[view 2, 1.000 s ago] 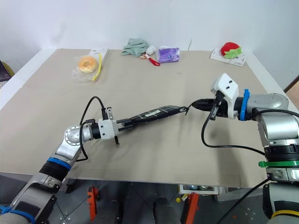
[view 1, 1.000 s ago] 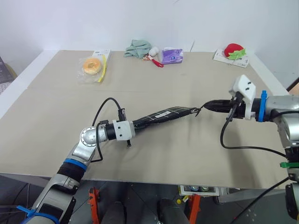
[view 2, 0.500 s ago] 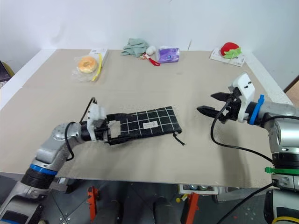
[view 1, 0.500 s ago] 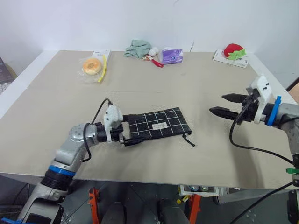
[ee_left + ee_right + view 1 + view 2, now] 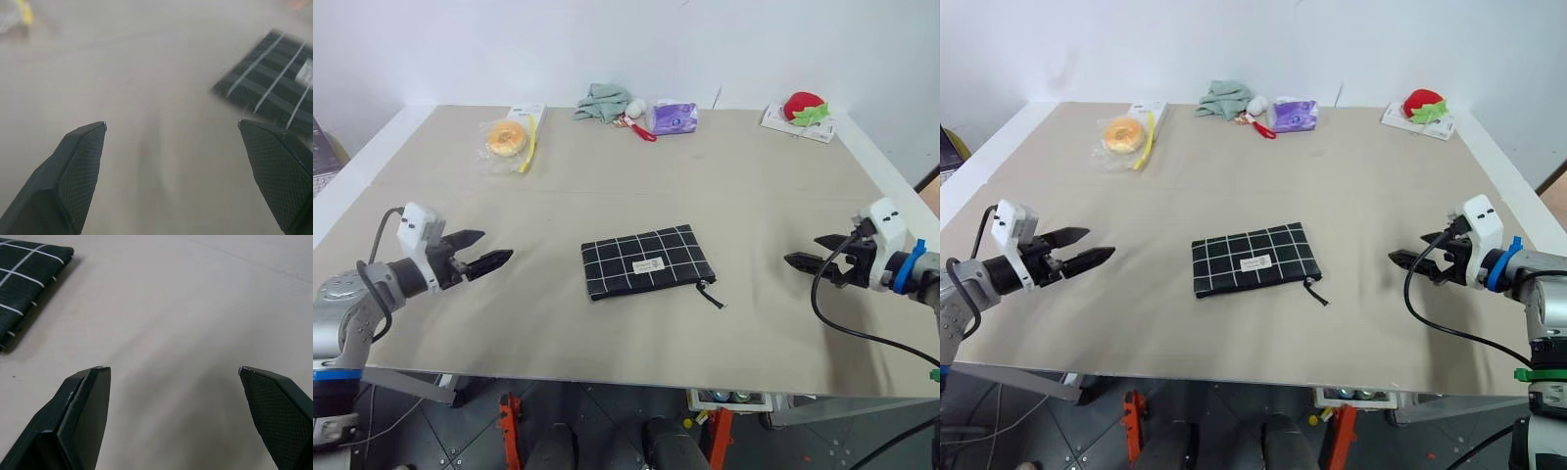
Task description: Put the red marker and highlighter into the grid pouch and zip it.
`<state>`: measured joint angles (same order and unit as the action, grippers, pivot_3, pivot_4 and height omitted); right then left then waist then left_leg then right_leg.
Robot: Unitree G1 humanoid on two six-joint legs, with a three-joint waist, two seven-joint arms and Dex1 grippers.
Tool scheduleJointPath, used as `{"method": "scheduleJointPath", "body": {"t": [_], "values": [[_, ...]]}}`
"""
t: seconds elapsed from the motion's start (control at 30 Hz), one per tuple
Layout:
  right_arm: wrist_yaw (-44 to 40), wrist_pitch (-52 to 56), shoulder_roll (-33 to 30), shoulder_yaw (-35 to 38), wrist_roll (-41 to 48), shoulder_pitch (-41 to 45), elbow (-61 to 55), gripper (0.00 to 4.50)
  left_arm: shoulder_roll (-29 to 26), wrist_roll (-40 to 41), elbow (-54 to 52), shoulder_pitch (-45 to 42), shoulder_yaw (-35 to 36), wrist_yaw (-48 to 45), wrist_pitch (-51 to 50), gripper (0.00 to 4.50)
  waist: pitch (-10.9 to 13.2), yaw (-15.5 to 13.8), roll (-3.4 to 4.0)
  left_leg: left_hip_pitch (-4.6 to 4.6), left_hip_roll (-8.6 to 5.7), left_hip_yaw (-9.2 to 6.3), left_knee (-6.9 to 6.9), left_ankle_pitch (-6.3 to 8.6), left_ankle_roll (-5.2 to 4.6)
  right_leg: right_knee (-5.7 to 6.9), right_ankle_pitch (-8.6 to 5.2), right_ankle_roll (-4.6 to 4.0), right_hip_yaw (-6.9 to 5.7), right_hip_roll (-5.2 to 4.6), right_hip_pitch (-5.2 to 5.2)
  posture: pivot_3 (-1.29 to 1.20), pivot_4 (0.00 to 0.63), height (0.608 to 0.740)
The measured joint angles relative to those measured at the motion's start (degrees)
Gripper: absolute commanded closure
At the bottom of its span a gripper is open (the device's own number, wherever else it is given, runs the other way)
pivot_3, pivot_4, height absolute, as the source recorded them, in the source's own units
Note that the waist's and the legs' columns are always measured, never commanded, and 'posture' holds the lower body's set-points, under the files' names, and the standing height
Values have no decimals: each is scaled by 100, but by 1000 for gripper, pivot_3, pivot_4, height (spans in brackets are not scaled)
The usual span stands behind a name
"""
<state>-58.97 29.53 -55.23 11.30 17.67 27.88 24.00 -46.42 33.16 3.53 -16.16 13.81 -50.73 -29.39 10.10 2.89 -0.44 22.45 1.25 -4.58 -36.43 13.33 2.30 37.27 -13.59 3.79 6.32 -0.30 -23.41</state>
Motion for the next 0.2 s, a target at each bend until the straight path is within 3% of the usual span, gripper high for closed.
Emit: {"method": "scheduleJointPath", "body": {"t": [0.2], "values": [[-86, -133, 11, -50, -120, 185, 214, 0, -8, -92, 8, -36, 5, -141, 59, 44, 0, 4, 0, 0, 3, 2, 1, 0, 0, 0, 2, -1, 0, 1, -3, 0, 150, 740]]}}
